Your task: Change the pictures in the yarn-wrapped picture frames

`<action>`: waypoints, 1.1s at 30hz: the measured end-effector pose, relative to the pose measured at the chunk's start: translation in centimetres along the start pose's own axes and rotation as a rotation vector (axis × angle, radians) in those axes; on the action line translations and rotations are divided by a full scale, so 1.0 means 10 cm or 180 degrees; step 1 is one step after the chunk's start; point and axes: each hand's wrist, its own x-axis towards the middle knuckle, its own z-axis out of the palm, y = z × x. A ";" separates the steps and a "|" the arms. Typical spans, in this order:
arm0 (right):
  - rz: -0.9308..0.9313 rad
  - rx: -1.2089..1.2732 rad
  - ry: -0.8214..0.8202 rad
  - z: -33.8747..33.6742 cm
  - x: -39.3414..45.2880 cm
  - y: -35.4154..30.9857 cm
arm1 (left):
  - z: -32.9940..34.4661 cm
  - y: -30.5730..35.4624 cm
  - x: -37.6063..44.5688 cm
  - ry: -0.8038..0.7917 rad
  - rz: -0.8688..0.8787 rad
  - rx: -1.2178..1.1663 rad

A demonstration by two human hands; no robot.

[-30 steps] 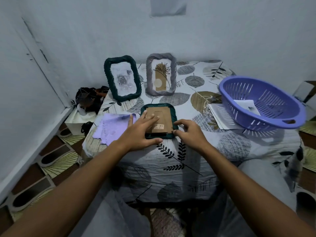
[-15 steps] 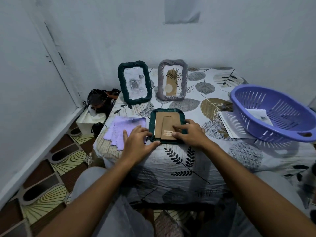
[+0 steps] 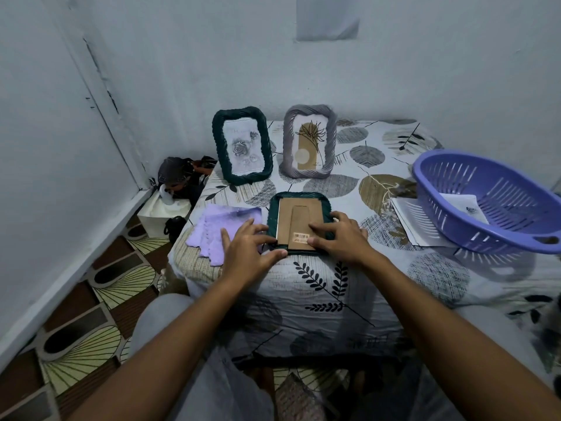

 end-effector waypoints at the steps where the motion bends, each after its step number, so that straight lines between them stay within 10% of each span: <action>1: 0.0011 0.0000 0.0004 0.00 0.00 0.00 | 0.00 0.01 0.00 -0.0001 0.0022 0.0014; 19: 0.0054 0.0001 -0.0125 -0.06 -0.04 -0.05 | -0.16 0.05 0.17 -0.0403 0.0408 0.0913; 24: 0.0115 0.1073 -0.0049 -0.28 0.01 -0.07 | -0.26 0.21 0.45 -0.0467 -0.0014 -0.0509; 33: 0.1087 0.2409 0.0202 -0.41 0.17 -0.05 | -0.18 0.51 0.77 -0.0869 -0.0887 -0.0878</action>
